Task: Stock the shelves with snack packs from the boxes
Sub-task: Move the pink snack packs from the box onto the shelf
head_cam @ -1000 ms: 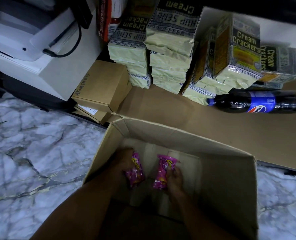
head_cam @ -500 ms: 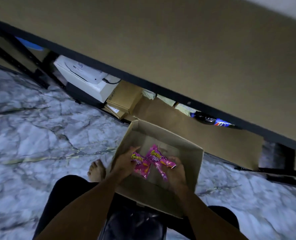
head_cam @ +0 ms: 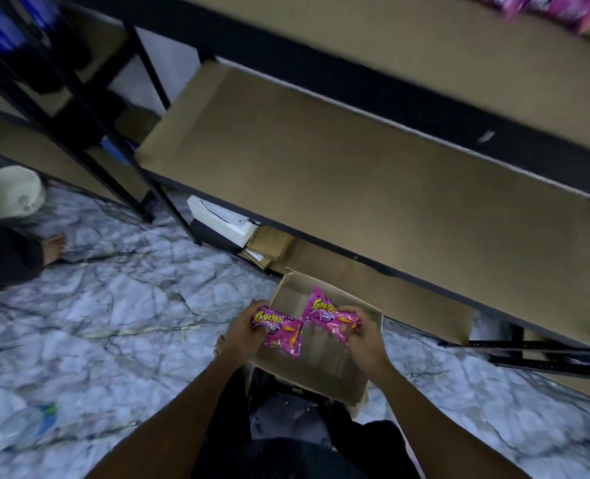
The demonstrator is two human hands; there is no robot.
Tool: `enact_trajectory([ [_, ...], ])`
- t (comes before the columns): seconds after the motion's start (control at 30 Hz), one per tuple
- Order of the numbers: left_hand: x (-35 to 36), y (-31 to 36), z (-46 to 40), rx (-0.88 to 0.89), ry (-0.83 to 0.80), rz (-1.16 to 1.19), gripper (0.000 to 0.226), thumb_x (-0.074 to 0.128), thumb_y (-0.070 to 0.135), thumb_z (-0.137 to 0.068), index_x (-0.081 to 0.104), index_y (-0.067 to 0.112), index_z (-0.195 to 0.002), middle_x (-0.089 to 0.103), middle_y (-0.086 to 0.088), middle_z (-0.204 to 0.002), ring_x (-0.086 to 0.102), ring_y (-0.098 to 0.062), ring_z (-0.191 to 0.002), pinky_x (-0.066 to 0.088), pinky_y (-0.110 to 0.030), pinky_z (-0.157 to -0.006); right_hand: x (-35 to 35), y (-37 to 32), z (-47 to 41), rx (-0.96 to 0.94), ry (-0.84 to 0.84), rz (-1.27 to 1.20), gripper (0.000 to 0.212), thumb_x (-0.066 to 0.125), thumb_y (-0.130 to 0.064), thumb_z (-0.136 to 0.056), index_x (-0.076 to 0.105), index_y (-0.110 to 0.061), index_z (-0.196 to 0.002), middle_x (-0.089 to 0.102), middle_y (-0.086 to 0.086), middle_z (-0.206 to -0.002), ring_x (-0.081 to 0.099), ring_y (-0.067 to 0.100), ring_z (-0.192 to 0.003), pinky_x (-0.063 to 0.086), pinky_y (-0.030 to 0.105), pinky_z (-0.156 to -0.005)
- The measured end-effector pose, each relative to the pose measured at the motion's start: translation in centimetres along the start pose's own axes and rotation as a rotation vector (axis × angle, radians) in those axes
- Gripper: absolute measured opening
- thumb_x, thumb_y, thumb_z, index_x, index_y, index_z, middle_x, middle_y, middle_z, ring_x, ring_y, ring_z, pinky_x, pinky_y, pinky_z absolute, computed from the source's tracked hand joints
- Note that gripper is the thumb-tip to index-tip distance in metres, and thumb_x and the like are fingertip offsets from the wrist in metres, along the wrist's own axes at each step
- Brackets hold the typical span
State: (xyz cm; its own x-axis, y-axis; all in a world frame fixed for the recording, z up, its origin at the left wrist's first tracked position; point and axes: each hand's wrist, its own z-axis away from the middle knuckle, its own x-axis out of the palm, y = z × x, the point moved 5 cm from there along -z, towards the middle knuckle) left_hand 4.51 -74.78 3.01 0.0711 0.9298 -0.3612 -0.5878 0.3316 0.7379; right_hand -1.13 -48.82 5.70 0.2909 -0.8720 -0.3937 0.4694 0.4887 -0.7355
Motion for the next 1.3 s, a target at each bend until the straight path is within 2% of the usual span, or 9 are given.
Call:
enact_trajectory([
  [0.1,-4.0,3.7,2.7,0.057,0.044,0.013,0.048,0.06,-0.005,-0.087,0.053,0.016,-0.129,0.062,-0.007,-0.109,0.063,-0.021,-0.092,0.047,-0.008,-0.067,-2.2,-6.4,2.9,-0.055,0.007,-0.031,0.046,0.062,0.007,-0.085,0.069,-0.037,-0.093,0.072,-0.011,-0.096,0.07,0.014,-0.087,0.059,0.048,-0.076],
  [0.23,-9.2,8.5,6.3,0.126,0.073,0.119,0.043,0.063,-0.002,-0.088,0.054,0.014,-0.127,0.063,-0.006,-0.108,0.065,-0.002,-0.086,0.053,-0.015,-0.068,-3.2,-14.8,6.9,-0.139,-0.042,-0.029,0.037,0.057,0.006,-0.091,0.063,-0.031,-0.096,0.064,-0.01,-0.103,0.066,0.015,-0.086,0.059,0.04,-0.072],
  [0.37,-14.8,13.8,8.3,0.22,0.128,0.254,0.043,0.066,-0.003,-0.086,0.058,0.026,-0.117,0.068,0.0,-0.106,0.067,-0.013,-0.095,0.056,-0.028,-0.078,-2.7,-21.6,10.0,-0.25,-0.045,-0.062,0.04,0.055,0.006,-0.092,0.059,-0.032,-0.101,0.061,-0.012,-0.105,0.063,0.019,-0.095,0.056,0.045,-0.078],
  [0.47,-19.2,17.8,10.0,0.31,0.168,0.293,0.04,0.064,-0.007,-0.085,0.059,0.021,-0.112,0.068,0.007,-0.1,0.066,-0.008,-0.089,0.054,-0.025,-0.078,-2.2,-26.3,12.3,-0.389,0.013,-0.072,0.042,0.055,0.005,-0.092,0.056,-0.036,-0.102,0.062,-0.011,-0.104,0.063,0.016,-0.091,0.054,0.032,-0.076],
  [0.73,-34.5,30.7,12.0,0.681,0.299,0.285,0.043,0.065,-0.006,-0.086,0.056,0.029,-0.11,0.063,0.005,-0.103,0.063,-0.006,-0.089,0.051,-0.019,-0.075,-2.1,-43.1,15.4,-0.838,0.202,-0.102,0.037,0.057,-0.004,-0.085,0.058,-0.034,-0.107,0.061,-0.012,-0.094,0.059,0.027,-0.075,0.049,0.04,-0.068],
  [0.9,-39.7,37.8,9.9,0.784,0.284,0.242,0.051,0.076,0.001,-0.078,0.05,0.026,-0.116,0.064,0.0,-0.105,0.064,-0.009,-0.091,0.052,-0.023,-0.083,-1.7,-50.6,12.7,-0.856,0.219,-0.173,0.034,0.069,-0.01,-0.087,0.054,-0.034,-0.106,0.063,-0.008,-0.098,0.064,0.012,-0.085,0.052,0.027,-0.075],
  [1.1,-40.7,43.3,3.4,0.785,0.301,0.144,0.062,0.081,0.001,-0.071,0.043,0.025,-0.113,0.062,0.009,-0.096,0.06,0.008,-0.077,0.05,-0.014,-0.073,-2.9,-55.5,6.1,-0.819,0.342,-0.023,0.034,0.071,-0.007,-0.084,0.057,-0.027,-0.108,0.063,-0.004,-0.108,0.061,0.016,-0.091,0.052,0.035,-0.085],
  [1.2,-42.1,44.6,-0.8,0.806,0.368,0.015,0.059,0.083,0.009,-0.07,0.044,0.028,-0.11,0.062,0.003,-0.109,0.059,-0.005,-0.09,0.044,-0.01,-0.073,-2.9,-57.6,3.0,-0.763,0.395,-0.015,0.035,0.067,-0.003,-0.086,0.059,-0.025,-0.112,0.062,-0.003,-0.123,0.062,0.031,-0.088,0.051,0.035,-0.08],
  [1.3,-43.5,46.8,-4.4,0.826,0.406,-0.143,0.056,0.084,0.013,-0.071,0.047,0.03,-0.11,0.056,0.007,-0.12,0.054,-0.011,-0.104,0.039,-0.014,-0.081,-3.6,-59.8,0.2,-0.768,0.501,0.068,0.047,0.06,0.004,-0.084,0.059,-0.037,-0.107,0.06,0.004,-0.118,0.065,0.015,-0.086,0.053,0.025,-0.086],
])
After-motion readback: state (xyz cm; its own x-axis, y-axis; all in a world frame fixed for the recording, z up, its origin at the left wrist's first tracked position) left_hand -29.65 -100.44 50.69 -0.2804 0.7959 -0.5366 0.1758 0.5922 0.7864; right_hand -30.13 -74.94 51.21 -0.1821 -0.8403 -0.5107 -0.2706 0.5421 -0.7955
